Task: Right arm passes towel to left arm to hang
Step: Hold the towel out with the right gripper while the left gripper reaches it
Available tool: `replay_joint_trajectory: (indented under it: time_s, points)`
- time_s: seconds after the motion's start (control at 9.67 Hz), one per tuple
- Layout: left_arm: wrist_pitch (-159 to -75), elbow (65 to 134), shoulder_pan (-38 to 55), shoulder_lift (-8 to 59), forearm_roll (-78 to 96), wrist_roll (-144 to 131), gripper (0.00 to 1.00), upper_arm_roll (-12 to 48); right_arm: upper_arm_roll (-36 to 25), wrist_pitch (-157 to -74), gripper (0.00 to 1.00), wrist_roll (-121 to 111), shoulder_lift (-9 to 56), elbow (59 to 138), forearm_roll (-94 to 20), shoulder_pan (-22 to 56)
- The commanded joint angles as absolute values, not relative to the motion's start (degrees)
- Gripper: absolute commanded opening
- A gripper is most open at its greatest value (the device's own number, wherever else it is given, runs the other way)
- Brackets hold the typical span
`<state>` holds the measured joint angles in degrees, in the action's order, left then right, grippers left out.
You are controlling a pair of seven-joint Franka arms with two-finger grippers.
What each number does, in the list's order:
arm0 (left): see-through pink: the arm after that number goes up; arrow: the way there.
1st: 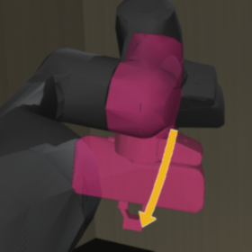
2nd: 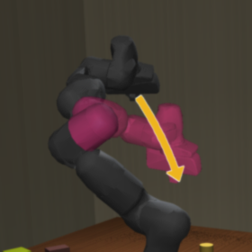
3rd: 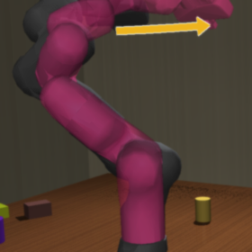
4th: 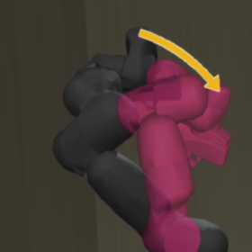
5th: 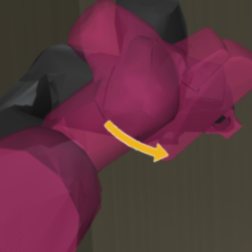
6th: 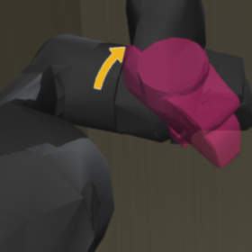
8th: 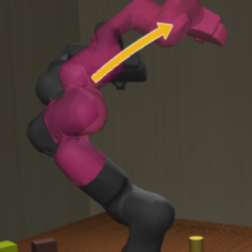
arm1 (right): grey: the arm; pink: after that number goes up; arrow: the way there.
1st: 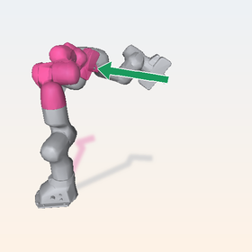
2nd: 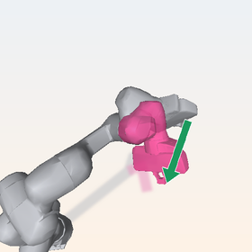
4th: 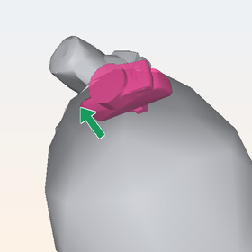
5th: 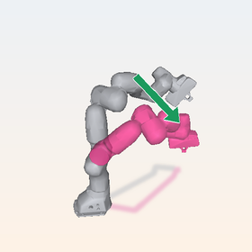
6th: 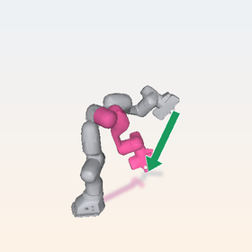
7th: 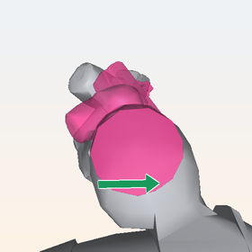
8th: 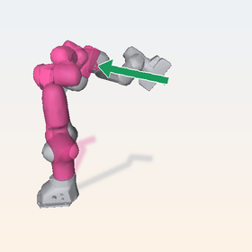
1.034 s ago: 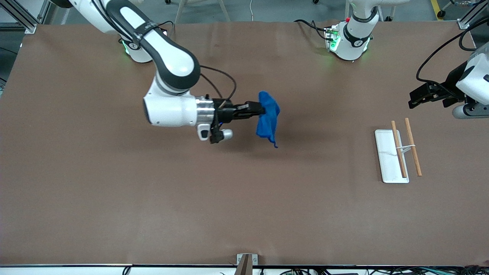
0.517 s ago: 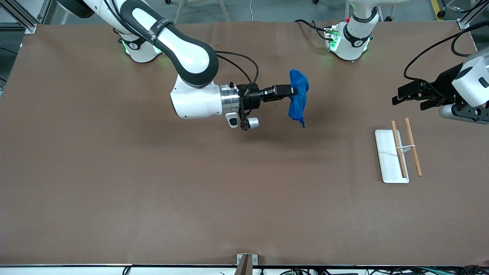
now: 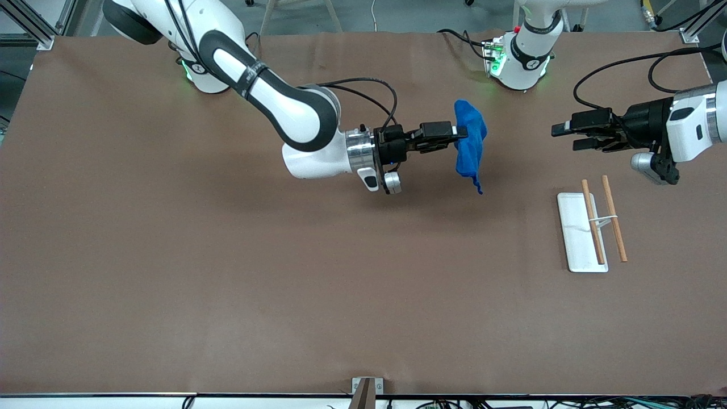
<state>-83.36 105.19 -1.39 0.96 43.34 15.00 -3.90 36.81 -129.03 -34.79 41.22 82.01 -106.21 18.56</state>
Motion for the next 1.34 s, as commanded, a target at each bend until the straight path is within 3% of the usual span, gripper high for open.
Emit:
replay_joint_trajectory:
  time_s: [0.0,0.52,1.24]
  points:
    - [-83.85,113.97,-2.63,1.4,51.21,23.87,1.0,-4.22,37.35,-124.48,0.01,-44.16,42.79,80.95,-114.31,19.16]
    - [-83.76,119.87,-0.09,8.95,65.28,34.61,0.96,-4.13,37.44,-120.67,0.01,-48.68,44.47,80.25,-118.55,20.74]
    - [-83.5,131.3,-0.44,7.91,84.27,51.85,0.87,-0.18,37.71,-120.85,0.01,-49.04,44.47,79.28,-120.59,21.97]
